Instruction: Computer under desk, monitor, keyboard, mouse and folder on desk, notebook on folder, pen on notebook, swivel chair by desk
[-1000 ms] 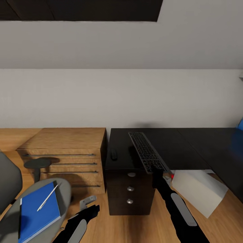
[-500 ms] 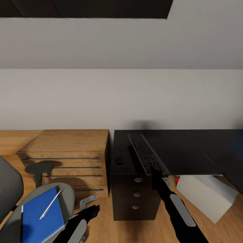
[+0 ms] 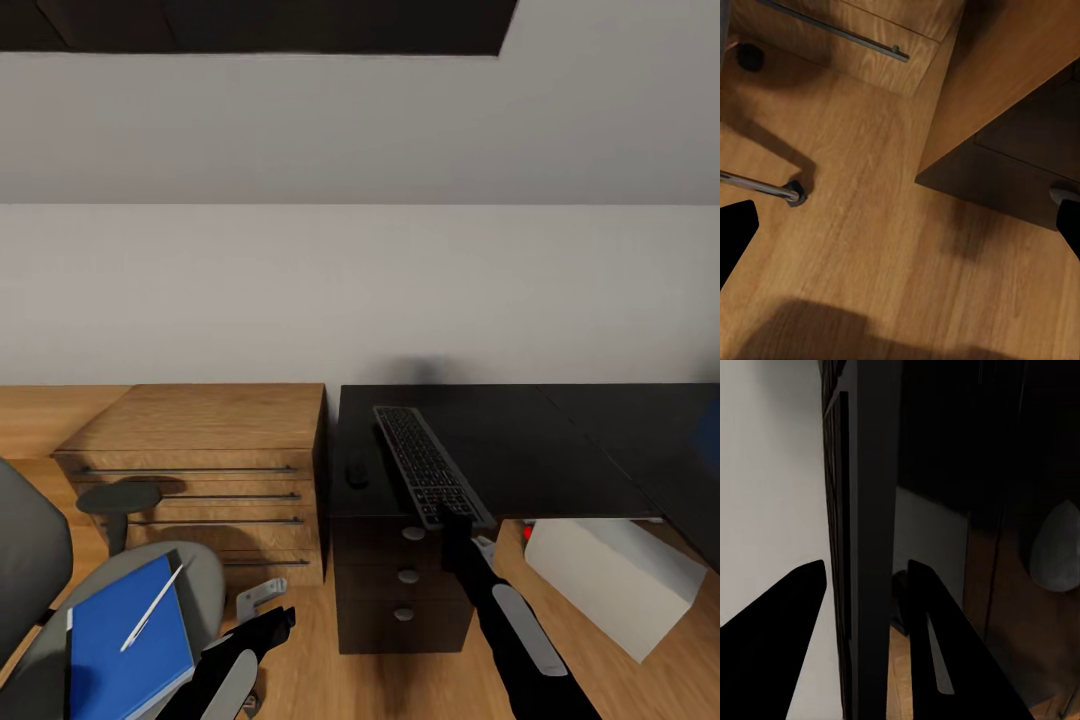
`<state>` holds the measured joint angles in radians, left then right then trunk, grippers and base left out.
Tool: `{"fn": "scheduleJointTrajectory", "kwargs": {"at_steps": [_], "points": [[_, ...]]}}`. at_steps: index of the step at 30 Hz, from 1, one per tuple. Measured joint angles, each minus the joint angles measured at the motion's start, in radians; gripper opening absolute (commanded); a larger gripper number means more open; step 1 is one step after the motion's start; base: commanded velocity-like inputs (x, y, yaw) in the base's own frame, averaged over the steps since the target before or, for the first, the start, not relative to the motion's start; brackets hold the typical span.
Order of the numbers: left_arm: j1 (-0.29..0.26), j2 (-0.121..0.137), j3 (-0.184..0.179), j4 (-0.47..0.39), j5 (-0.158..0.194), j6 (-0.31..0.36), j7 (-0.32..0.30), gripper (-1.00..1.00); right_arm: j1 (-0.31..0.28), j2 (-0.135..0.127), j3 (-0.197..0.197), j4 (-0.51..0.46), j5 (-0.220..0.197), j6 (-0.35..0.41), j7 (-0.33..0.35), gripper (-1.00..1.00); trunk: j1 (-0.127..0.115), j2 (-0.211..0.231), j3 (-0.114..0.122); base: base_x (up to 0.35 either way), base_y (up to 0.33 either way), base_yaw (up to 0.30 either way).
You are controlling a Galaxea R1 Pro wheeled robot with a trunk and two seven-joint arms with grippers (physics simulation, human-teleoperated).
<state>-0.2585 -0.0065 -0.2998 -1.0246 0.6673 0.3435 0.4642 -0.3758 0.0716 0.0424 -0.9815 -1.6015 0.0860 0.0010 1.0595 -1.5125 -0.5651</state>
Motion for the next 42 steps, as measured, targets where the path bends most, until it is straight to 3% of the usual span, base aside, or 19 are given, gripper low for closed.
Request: {"fn": "scheduleJointTrajectory", "kwargs": {"at_steps": [13, 14, 15, 30, 42], "points": [[0.000, 0.000, 0.000, 0.000, 0.001, 0.000, -0.001, 1.00, 0.000, 0.001, 0.001, 0.001, 0.003, -0.001, 0.001, -1.00, 0.000, 0.000, 0.000, 0.000, 0.000, 0.000], [0.000, 0.000, 0.000, 0.000, 0.001, 0.000, -0.001, 1.00, 0.000, 0.001, 0.001, 0.001, 0.003, -0.001, 0.001, 1.00, 0.000, 0.000, 0.000, 0.000, 0.000, 0.000], [0.000, 0.000, 0.000, 0.000, 0.001, 0.000, -0.001, 1.00, 0.000, 0.001, 0.002, 0.004, 0.003, 0.000, -0.041, 1.00, 0.000, 0.000, 0.000, 0.000, 0.000, 0.000], [0.000, 0.000, -0.001, 0.000, 0.001, 0.000, -0.003, 1.00, 0.000, 0.000, 0.003, 0.004, 0.002, 0.000, -0.043, 1.00, 0.000, 0.000, 0.000, -0.006, 0.000, 0.000], [0.000, 0.000, -0.017, 0.000, 0.002, 0.000, -0.002, 1.00, 0.000, 0.001, 0.001, 0.004, 0.002, 0.000, -0.042, 1.00, 0.000, 0.000, 0.000, -0.264, -0.083, 0.000]]}}
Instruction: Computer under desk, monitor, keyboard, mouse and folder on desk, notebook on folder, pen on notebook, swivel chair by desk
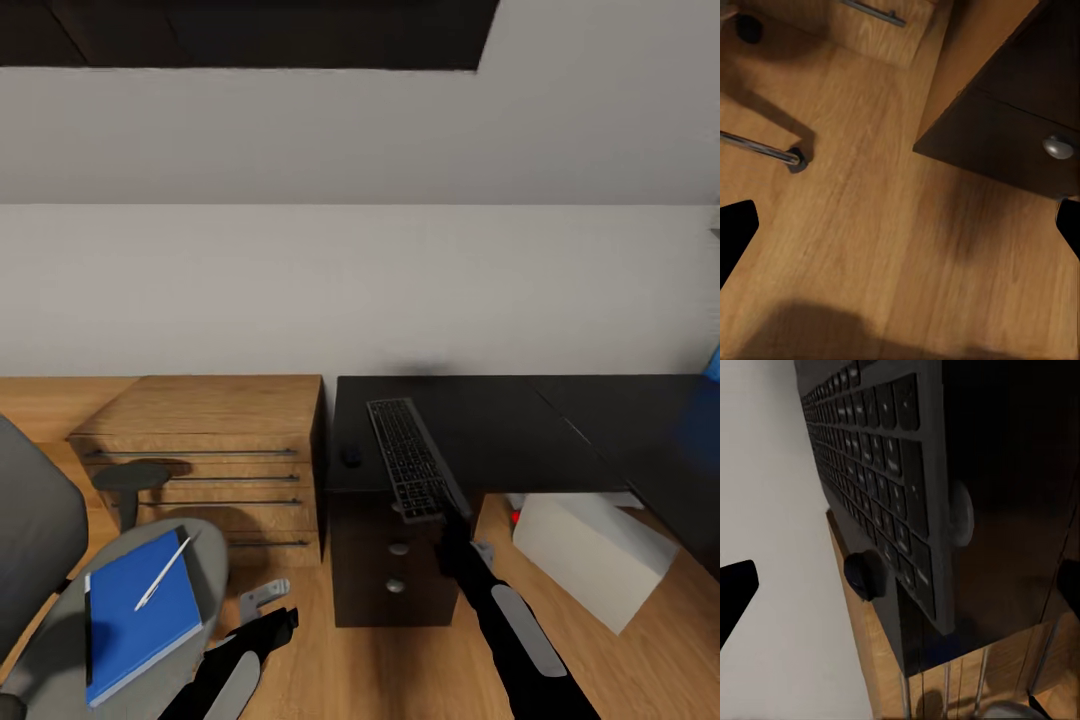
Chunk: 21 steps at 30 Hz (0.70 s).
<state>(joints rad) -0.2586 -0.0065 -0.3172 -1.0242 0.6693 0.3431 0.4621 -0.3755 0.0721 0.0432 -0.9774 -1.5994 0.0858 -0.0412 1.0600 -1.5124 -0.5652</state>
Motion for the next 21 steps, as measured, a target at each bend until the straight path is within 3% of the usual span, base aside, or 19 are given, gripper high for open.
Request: {"fn": "scheduleJointTrajectory", "kwargs": {"at_steps": [21], "points": [[0.000, 0.000, -0.001, 0.001, -0.001, 0.000, 0.000, 1.00, 0.000, -0.001, 0.000, 0.000, -0.001, 0.001, 0.000, 1.00, 0.000, 0.000, 0.000, -0.163, -0.305, 0.000]]}}
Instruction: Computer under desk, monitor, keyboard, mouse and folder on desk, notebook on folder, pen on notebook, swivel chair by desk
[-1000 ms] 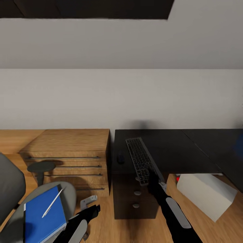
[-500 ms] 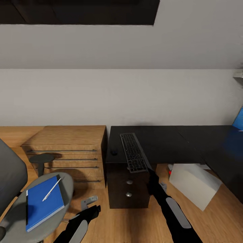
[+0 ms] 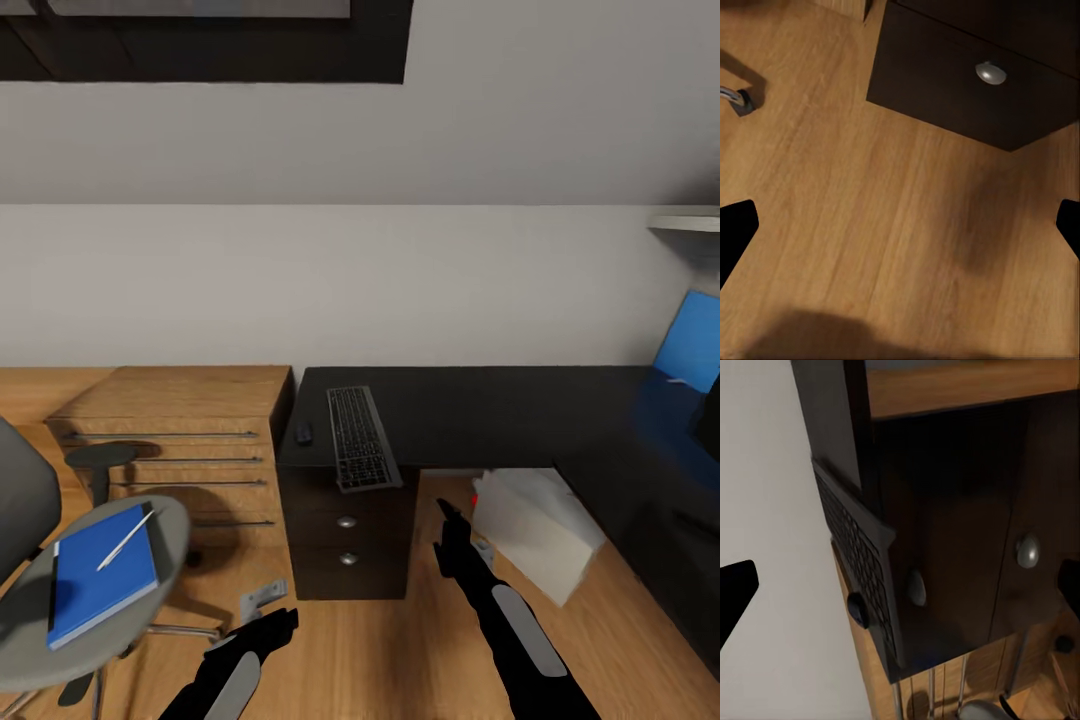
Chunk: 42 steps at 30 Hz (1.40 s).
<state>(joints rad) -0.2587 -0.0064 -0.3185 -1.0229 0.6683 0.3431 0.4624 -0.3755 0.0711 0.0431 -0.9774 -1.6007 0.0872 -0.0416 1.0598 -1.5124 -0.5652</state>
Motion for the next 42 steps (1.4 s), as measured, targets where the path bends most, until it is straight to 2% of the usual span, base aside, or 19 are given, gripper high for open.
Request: {"fn": "scheduleJointTrajectory", "kwargs": {"at_steps": [13, 19, 21, 25, 36, 42], "points": [[0.000, 0.000, 0.000, 0.000, 0.001, 0.000, -0.001, 1.00, 0.000, -0.008, -0.001, -0.007, -0.001, 0.007, 0.004, 1.00, 0.000, 0.000, 0.000, -0.043, -0.087, 0.000], [0.000, 0.000, 0.000, 0.000, 0.002, 0.001, 0.000, 1.00, 0.000, -0.022, -0.001, -0.018, -0.001, 0.013, 0.004, 1.00, -0.023, 0.042, 0.019, -0.002, -0.004, 0.000], [0.000, 0.000, 0.000, 0.000, 0.003, 0.002, 0.000, 1.00, 0.000, -0.041, -0.002, -0.020, -0.001, 0.017, 0.003, 1.00, -0.031, 0.056, 0.025, 0.000, 0.000, 0.000], [0.000, 0.000, 0.000, 0.000, 0.001, 0.002, 0.001, 1.00, 0.000, -0.057, -0.002, -0.029, -0.002, 0.020, 0.000, 1.00, -0.046, 0.084, 0.038, 0.000, 0.000, 0.000], [0.000, -0.007, -0.010, 0.000, 0.000, 0.002, 0.004, 1.00, 0.000, -0.063, -0.004, -0.069, -0.002, 0.020, -0.003, 1.00, -0.088, 0.161, 0.072, 0.000, 0.000, 0.000], [0.000, -0.009, -0.013, 0.000, -0.001, 0.002, 0.005, 1.00, 0.001, -0.056, -0.003, -0.073, -0.004, 0.018, -0.004, 1.00, -0.111, 0.203, 0.091, -0.005, 0.000, 0.000]]}}
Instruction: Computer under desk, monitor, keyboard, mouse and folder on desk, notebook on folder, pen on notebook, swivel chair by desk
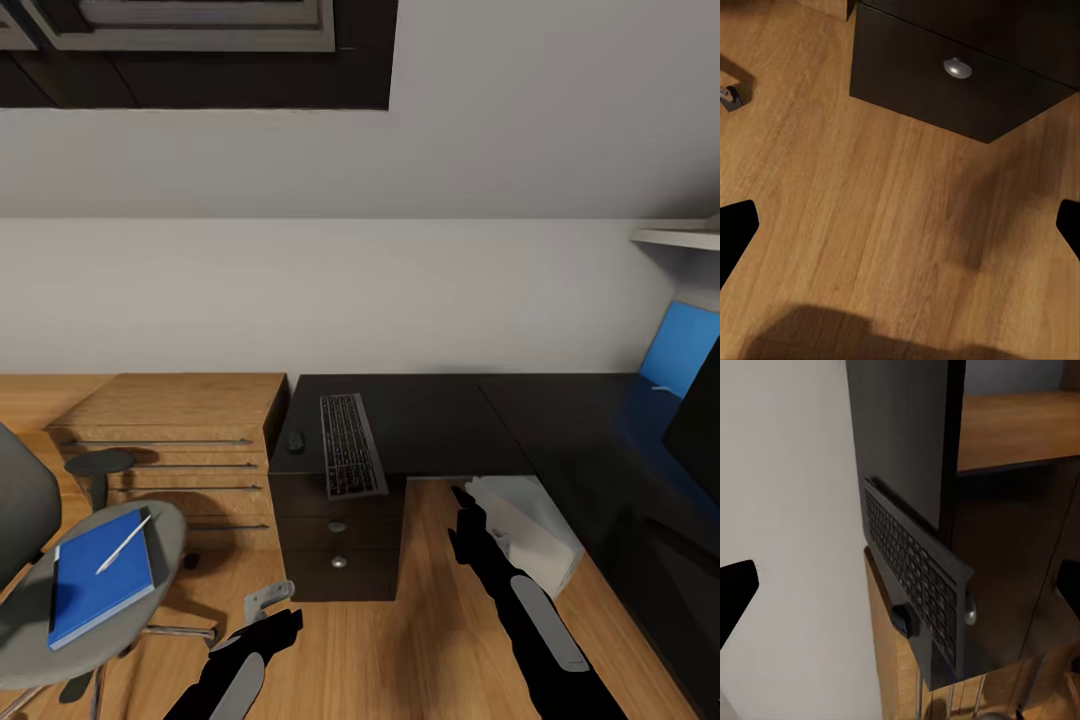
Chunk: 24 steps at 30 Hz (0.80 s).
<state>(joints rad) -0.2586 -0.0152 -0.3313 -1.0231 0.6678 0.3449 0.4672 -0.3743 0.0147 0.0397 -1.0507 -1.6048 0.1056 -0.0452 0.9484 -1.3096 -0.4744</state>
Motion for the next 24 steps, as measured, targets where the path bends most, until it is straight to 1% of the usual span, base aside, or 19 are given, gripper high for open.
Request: {"fn": "scheduleJointTrajectory", "kwargs": {"at_steps": [5, 12, 15, 20, 21, 22, 24], "points": [[0.000, 0.000, -0.001, 0.000, 0.001, 0.000, 0.000, 1.00, 0.000, 0.000, 0.000, -0.003, 0.000, 0.000, 0.000, 1.00, -0.019, 0.035, 0.016, -0.157, 0.000, 0.000], [0.000, -0.001, -0.003, 0.000, 0.001, 0.000, 0.022, 1.00, 0.000, -0.005, -0.001, -0.001, 0.007, -0.019, 0.001, 1.00, -0.045, 0.084, 0.038, -0.285, -0.227, 0.000], [0.000, -0.001, -0.003, 0.000, 0.001, 0.000, 0.027, 1.00, 0.000, -0.006, -0.002, 0.003, 0.030, -0.028, -0.001, 1.00, -0.057, 0.105, 0.047, -0.282, -0.232, 0.000], [0.000, -0.001, -0.003, 0.000, 0.001, 0.000, 0.029, 1.00, 0.000, -0.006, -0.002, 0.005, 0.090, -0.031, -0.011, 1.00, -0.076, 0.140, 0.063, -0.282, -0.224, 0.000], [0.000, -0.001, -0.003, 0.000, 0.001, 0.000, 0.029, 1.00, 0.000, -0.006, -0.001, 0.005, 0.119, -0.030, -0.024, 1.00, -0.080, 0.147, 0.066, -0.289, -0.189, 0.000], [0.000, -0.001, -0.002, 0.000, 0.001, 0.000, 0.029, 1.00, 0.000, -0.006, 0.000, 0.003, 0.190, -0.027, -0.062, 1.00, -0.084, 0.154, 0.069, -0.293, -0.179, 0.000], [0.000, -0.001, -0.002, 0.000, 0.001, 0.000, 0.029, 1.00, 0.000, -0.006, 0.001, 0.001, 0.231, -0.023, -0.081, 1.00, -0.091, 0.168, 0.075, -0.303, -0.156, 0.000]]}}
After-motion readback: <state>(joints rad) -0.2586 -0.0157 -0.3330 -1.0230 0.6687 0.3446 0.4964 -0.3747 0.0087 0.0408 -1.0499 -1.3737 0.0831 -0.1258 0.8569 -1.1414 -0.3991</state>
